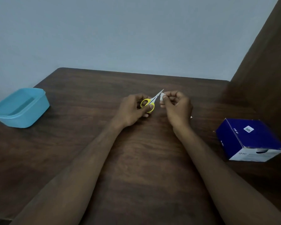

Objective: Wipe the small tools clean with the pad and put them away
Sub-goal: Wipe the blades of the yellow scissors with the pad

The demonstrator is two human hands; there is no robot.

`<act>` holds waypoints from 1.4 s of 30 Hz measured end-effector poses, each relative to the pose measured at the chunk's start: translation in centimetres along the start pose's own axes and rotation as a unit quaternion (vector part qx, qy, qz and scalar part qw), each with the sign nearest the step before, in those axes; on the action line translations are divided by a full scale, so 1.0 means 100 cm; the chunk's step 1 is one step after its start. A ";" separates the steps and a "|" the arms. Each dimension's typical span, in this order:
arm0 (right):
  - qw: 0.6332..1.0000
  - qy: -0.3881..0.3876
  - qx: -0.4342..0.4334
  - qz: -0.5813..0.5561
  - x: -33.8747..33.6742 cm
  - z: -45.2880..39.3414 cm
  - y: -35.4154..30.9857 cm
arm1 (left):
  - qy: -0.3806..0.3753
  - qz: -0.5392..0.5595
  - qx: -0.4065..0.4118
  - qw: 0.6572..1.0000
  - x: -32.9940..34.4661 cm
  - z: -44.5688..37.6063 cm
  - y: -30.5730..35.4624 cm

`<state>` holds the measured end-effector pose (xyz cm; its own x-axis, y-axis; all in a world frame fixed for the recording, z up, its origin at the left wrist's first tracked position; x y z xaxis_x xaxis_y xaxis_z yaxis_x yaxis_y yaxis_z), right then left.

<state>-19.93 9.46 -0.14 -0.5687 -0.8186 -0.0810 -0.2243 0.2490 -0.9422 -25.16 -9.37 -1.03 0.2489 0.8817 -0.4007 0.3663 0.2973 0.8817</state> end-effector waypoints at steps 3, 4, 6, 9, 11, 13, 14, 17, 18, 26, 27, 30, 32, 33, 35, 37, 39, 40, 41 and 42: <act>0.994 -0.039 0.072 -0.072 0.012 0.005 0.013 | 0.010 -0.006 0.005 1.000 -0.003 -0.001 0.000; 0.990 -0.052 0.086 -0.096 0.016 0.006 0.015 | 0.010 -0.010 0.010 1.000 -0.003 0.000 0.001; 0.982 -0.068 0.111 -0.139 0.021 0.008 0.017 | 0.012 -0.025 0.021 0.999 -0.004 0.001 0.005; 0.973 -0.085 0.123 -0.174 0.025 0.008 0.017 | 0.010 -0.051 0.046 0.998 -0.003 0.001 0.011; 0.971 -0.084 0.123 -0.185 0.025 0.007 0.018 | 0.003 -0.071 0.073 0.995 0.000 0.002 0.017; 0.970 -0.074 0.128 -0.193 0.024 0.005 0.021 | 0.001 -0.108 0.097 0.989 0.002 0.003 0.022; 0.970 -0.069 0.129 -0.196 0.023 0.004 0.021 | 0.004 -0.133 0.105 0.986 0.002 0.003 0.025; 0.971 -0.057 0.119 -0.202 0.023 0.001 0.021 | 0.013 -0.176 0.120 0.977 0.000 0.005 0.033; 0.969 -0.053 0.116 -0.211 0.023 0.000 0.021 | 0.013 -0.181 0.121 0.976 0.000 0.005 0.034; 0.958 -0.028 0.100 -0.267 0.012 -0.008 0.018 | 0.014 -0.209 0.134 0.969 0.001 0.004 0.033; 0.954 -0.025 0.101 -0.281 0.011 -0.010 0.016 | 0.011 -0.209 0.133 0.969 0.002 0.004 0.032; 0.934 -0.003 0.118 -0.338 0.005 -0.013 0.018 | 0.001 -0.196 0.130 0.972 0.002 0.004 0.031; 0.927 0.015 0.122 -0.353 0.000 -0.014 0.020 | -0.001 -0.158 0.116 0.981 0.002 0.004 0.030; 0.930 0.020 0.119 -0.346 -0.002 -0.014 0.021 | -0.003 -0.125 0.102 0.987 0.002 0.004 0.030; 0.943 0.023 0.108 -0.315 -0.001 -0.013 0.020 | -0.009 -0.064 0.078 0.995 0.001 0.005 0.029; 0.954 0.019 0.091 -0.286 0.002 -0.012 0.018 | -0.010 -0.047 0.072 0.996 -0.001 0.003 0.025; 0.962 0.008 0.073 -0.263 0.006 -0.011 0.014 | -0.022 -0.037 0.064 0.997 -0.003 0.001 0.020; 0.964 0.004 0.068 -0.255 0.007 -0.010 0.013 | -0.028 -0.020 0.059 0.998 -0.004 0.000 0.018; 0.966 0.002 0.066 -0.251 0.008 -0.009 0.012 | -0.029 0.001 0.054 0.998 -0.005 0.000 0.016; 0.966 0.000 0.064 -0.249 0.008 -0.008 0.011 | -0.027 0.023 0.051 0.998 -0.007 0.000 0.015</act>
<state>-21.30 9.52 -0.96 -0.4158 -0.8206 0.3921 -0.3692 -0.2417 -0.8974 -24.80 -9.51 0.58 0.3145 0.8714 -0.3765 0.4417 0.2167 0.8706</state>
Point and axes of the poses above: each hand's wrist, its own z-axis away from the middle knuckle, its own x-axis out of the palm, y = z × x, the point moved 10 cm from there along -z, towards the middle knuckle, and after that the axes turned 1 degree about -z, right-handed, at the moved point
